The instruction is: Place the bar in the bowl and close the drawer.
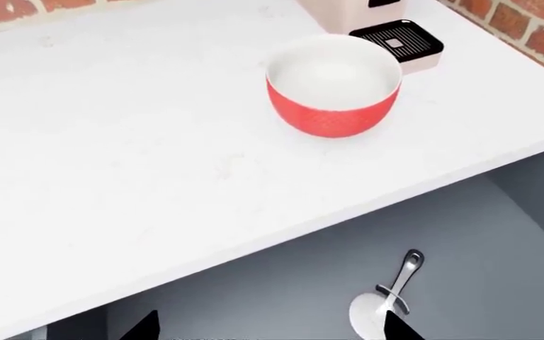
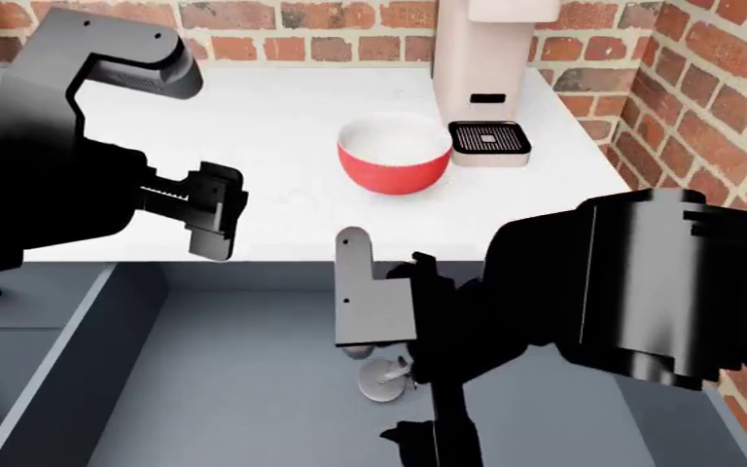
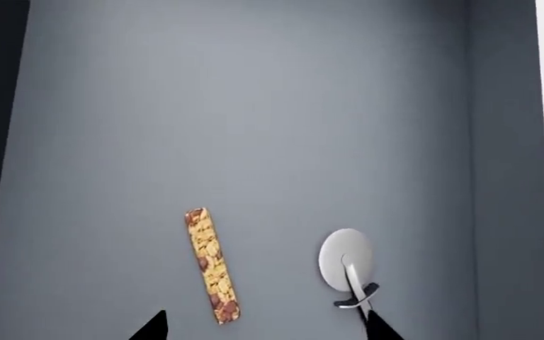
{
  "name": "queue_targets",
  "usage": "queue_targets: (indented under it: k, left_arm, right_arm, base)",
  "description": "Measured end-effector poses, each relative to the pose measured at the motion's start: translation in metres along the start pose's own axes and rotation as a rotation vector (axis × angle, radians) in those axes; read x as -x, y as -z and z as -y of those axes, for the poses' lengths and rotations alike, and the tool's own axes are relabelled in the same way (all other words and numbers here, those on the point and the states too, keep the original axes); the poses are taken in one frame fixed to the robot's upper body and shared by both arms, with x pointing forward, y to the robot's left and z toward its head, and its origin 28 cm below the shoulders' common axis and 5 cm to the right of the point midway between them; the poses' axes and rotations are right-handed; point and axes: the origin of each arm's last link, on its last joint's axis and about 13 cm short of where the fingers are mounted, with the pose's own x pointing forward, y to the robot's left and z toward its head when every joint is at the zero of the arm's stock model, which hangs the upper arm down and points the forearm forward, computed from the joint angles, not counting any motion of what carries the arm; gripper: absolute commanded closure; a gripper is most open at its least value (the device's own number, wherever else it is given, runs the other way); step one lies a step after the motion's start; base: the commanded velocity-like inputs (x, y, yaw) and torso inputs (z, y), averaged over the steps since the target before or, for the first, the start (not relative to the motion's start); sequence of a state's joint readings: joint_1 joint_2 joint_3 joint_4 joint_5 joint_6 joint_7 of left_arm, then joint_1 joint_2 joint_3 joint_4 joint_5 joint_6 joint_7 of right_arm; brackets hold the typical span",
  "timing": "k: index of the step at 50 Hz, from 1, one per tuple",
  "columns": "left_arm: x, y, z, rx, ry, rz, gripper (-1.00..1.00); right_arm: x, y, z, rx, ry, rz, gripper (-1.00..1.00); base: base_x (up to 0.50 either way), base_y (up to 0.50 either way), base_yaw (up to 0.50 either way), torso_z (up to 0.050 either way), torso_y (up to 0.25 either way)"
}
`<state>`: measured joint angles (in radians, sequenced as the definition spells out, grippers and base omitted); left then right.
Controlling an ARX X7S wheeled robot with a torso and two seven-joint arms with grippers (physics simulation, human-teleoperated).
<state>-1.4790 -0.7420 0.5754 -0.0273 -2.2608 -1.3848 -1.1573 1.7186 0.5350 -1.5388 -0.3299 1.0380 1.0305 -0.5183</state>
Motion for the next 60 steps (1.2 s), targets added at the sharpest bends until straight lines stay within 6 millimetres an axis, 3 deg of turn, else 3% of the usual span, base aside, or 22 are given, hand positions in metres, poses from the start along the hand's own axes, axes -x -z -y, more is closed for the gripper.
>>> queue_targets:
  k: [23,60]
  left_arm:
    - [-0.006,0.004,0.0,-0.007,0.003,-0.02,-1.0]
    - [-0.011,0.008,-0.002,-0.01,0.009,-0.035,-1.0]
  right_arm:
    - [-0.04,0.019,-0.001,-0.044,-0.023,0.023,-1.0]
    - [-0.082,0.025,-0.006,-0.041,-0.093,0.023,-1.0]
  base:
    - [0.0,0.0,0.0,0.0,0.0]
    - [0.0,0.0,0.0,0.0,0.0]
